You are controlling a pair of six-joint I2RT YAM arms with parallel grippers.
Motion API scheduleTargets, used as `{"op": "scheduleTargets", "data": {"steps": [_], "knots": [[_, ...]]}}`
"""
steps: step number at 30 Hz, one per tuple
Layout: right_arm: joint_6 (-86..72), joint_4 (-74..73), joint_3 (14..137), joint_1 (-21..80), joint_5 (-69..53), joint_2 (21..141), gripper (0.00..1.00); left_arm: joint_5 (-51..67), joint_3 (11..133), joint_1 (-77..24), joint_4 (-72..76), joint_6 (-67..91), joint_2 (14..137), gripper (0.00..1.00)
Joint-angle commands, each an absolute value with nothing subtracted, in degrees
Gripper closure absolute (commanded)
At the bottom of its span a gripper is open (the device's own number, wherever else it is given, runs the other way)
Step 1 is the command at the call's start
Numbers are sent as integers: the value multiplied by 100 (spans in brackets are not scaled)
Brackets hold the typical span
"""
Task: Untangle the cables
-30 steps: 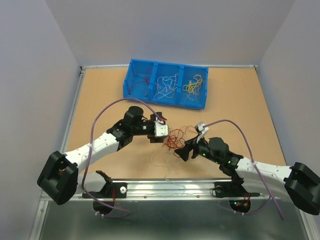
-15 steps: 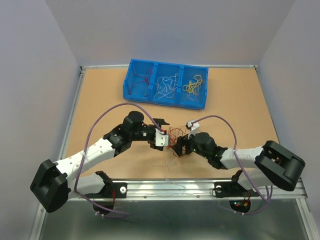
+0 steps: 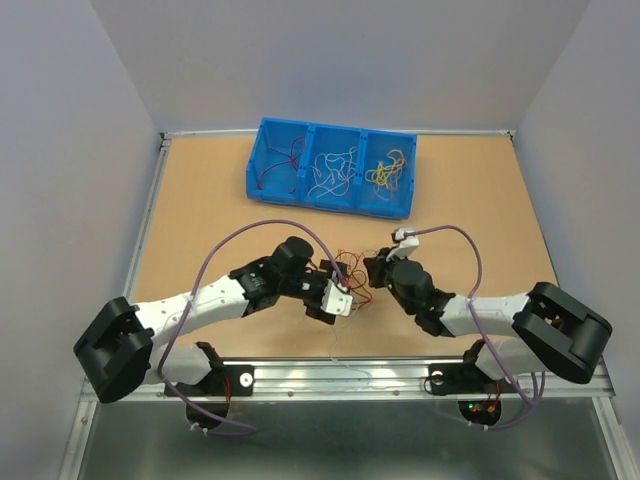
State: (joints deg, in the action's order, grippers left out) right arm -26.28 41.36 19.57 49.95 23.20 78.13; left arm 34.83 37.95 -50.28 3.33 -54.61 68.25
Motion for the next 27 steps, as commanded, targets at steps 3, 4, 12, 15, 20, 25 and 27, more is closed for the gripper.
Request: {"op": "scheduleTargets", "data": {"steps": [3, 4, 12, 15, 20, 25, 27], "knots": [[-2936, 4447, 1372, 5027, 3990, 7103, 99, 3173, 4113, -5466, -9, -5607, 7189, 16], [-2857, 4430, 1328, 5027, 3895, 6910, 98, 3164, 4139, -5510, -157, -5616, 7233, 16], [-2181, 4702, 1292, 5019, 1681, 6784, 0, 2445, 3694, -5511, 1034, -4853, 6323, 20], [-1987, 5071, 1388, 5019, 1100, 7232, 0, 1882, 3193, -5432, 2089, -4518, 5768, 14], [-1916, 5290, 1880, 5080, 519, 8041, 0, 1292, 2997, -5248, 2803, -4105, 5397, 12], [-1863, 5317, 2503, 5221, 789, 9102, 0, 1467, 2997, -4826, 3041, -3850, 5352, 12], [-1785, 5309, 2697, 5282, 940, 9359, 0, 1581, 3006, -4781, 3041, -3841, 5379, 12]]}}
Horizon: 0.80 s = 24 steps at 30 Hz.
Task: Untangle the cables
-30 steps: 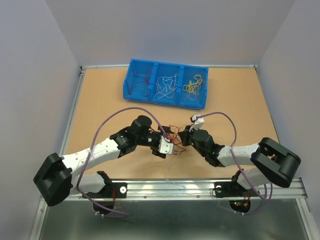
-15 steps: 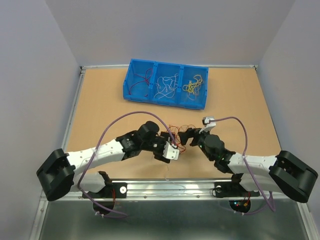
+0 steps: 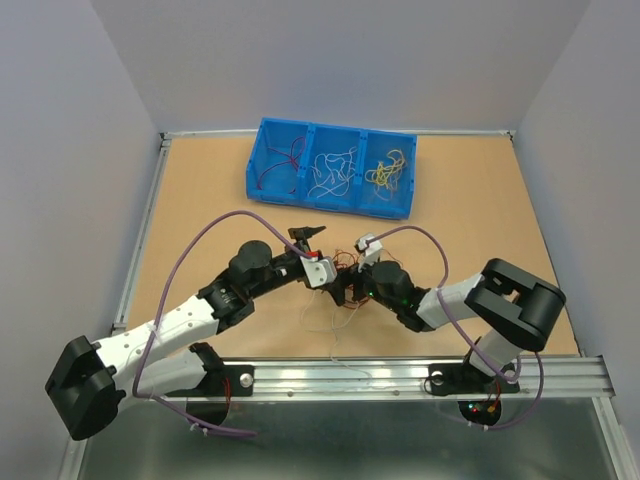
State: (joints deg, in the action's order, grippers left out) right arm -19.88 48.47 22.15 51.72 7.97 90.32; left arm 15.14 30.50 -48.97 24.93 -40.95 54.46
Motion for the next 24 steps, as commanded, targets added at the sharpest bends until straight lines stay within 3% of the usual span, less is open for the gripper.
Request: {"op": "scheduleTargets", "data": {"steps": [1, 2, 5, 6, 9, 15, 24], "knots": [[-1775, 5309, 2785, 5291, 1088, 9500, 0, 1739, 3015, -4764, 3015, -3876, 5405, 12], [-1784, 5282, 2925, 5300, 1194, 9684, 2, 1827, 3032, -4764, 2867, -3919, 5414, 12], [-1977, 5230, 2988, 5300, 1818, 9826, 42, 2520, 3172, -4764, 2157, -4349, 5537, 11], [-2073, 5229, 2919, 5300, 1985, 9791, 62, 2740, 3277, -4764, 1927, -4525, 5659, 11], [-2206, 5151, 2595, 5300, 2775, 9389, 89, 3252, 3541, -4860, 1199, -4912, 6045, 11], [-2346, 4878, 1899, 5247, 4095, 8281, 99, 3182, 3910, -5272, 405, -5229, 6819, 14], [-2443, 4694, 1336, 4913, 4596, 7480, 99, 3120, 4113, -5607, 9, -5291, 7128, 14]]}}
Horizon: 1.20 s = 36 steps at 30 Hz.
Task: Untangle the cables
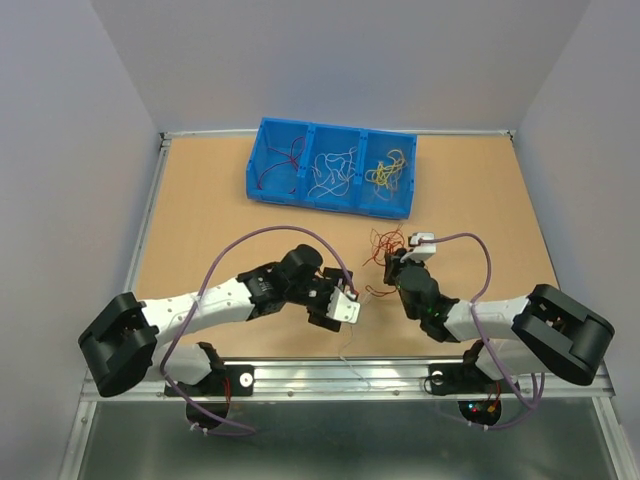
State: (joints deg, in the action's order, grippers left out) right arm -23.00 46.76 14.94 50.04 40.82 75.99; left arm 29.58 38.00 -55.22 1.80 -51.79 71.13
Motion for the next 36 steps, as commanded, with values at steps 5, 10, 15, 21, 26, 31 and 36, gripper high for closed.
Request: {"op": "scheduleTargets", "data": {"steps": [5, 10, 15, 21, 26, 31, 36], "knots": [[-2478, 4527, 1362, 4896, 4562, 7392, 99, 3252, 4438, -5678, -334, -5003, 7514, 14], [-2566, 4518, 1397, 4896, 4702, 7435, 99, 3164, 5070, -5730, -448, -4246, 8155, 19], [-2610, 4518, 1529, 4896, 4869, 7699, 99, 3208, 5273, -5757, -475, -3912, 8507, 20], [-2680, 4500, 1530, 4896, 4869, 7691, 99, 3024, 5545, -5783, -501, -3674, 9086, 25], [-2690, 4500, 1494, 4896, 5001, 7603, 99, 3217, 5669, -5783, -580, -3691, 9334, 27], [-2680, 4500, 1521, 4904, 5071, 7690, 99, 3121, 5800, -5783, -466, -3674, 9711, 53], [-2725, 4482, 1354, 4904, 5229, 7506, 99, 3032, 5626, -5669, -73, -3692, 9406, 100]]}}
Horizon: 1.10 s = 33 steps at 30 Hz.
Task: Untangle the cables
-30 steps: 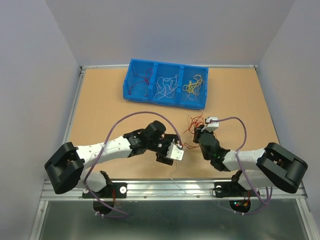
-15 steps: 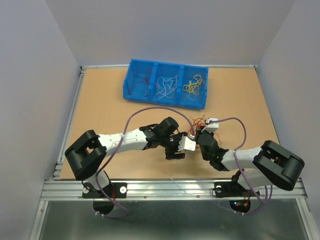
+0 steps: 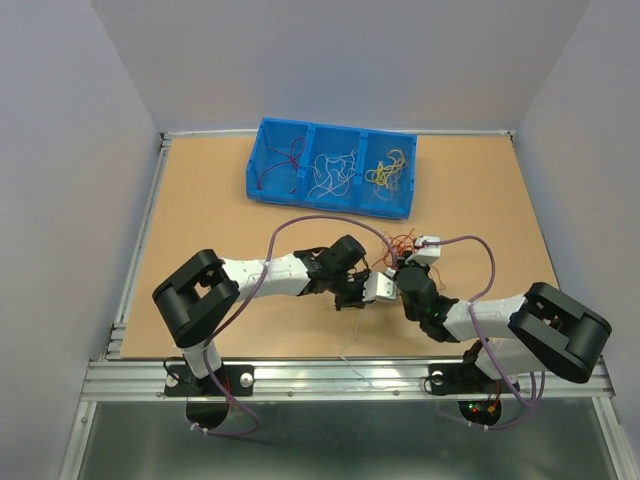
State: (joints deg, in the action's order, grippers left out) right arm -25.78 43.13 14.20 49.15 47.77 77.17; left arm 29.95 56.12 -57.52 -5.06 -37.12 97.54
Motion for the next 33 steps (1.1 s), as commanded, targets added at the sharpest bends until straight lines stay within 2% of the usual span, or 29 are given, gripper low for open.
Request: {"op": "scheduleTargets", "data": {"steps": [1, 3, 8, 10, 12, 16, 21, 33], "knots": [[-2681, 4482, 1327, 4904, 5282, 7454, 99, 3041, 5547, -5512, -18, -3613, 9100, 100], [-2628, 4483, 1240, 4896, 5326, 7278, 99, 3190, 5353, -5283, 359, -3393, 8582, 100], [-2663, 4491, 993, 4887, 5273, 6944, 99, 4226, 4932, -3624, 1132, -2630, 7385, 100], [-2628, 4482, 932, 4887, 5335, 6812, 99, 4420, 4458, -3070, 2132, -1840, 6700, 100], [-2610, 4482, 940, 4878, 5265, 6733, 99, 4377, 4080, -2430, 3193, -1103, 6269, 100], [-2584, 4482, 984, 4869, 5133, 6723, 99, 3903, 3464, -2127, 3972, -782, 5495, 100], [-2646, 4465, 1046, 4878, 5106, 6811, 99, 4052, 4068, -2136, 3614, -537, 5624, 100], [-2637, 4465, 1248, 4878, 4851, 7049, 99, 3332, 6362, -2127, 2796, -158, 7469, 100]]}}
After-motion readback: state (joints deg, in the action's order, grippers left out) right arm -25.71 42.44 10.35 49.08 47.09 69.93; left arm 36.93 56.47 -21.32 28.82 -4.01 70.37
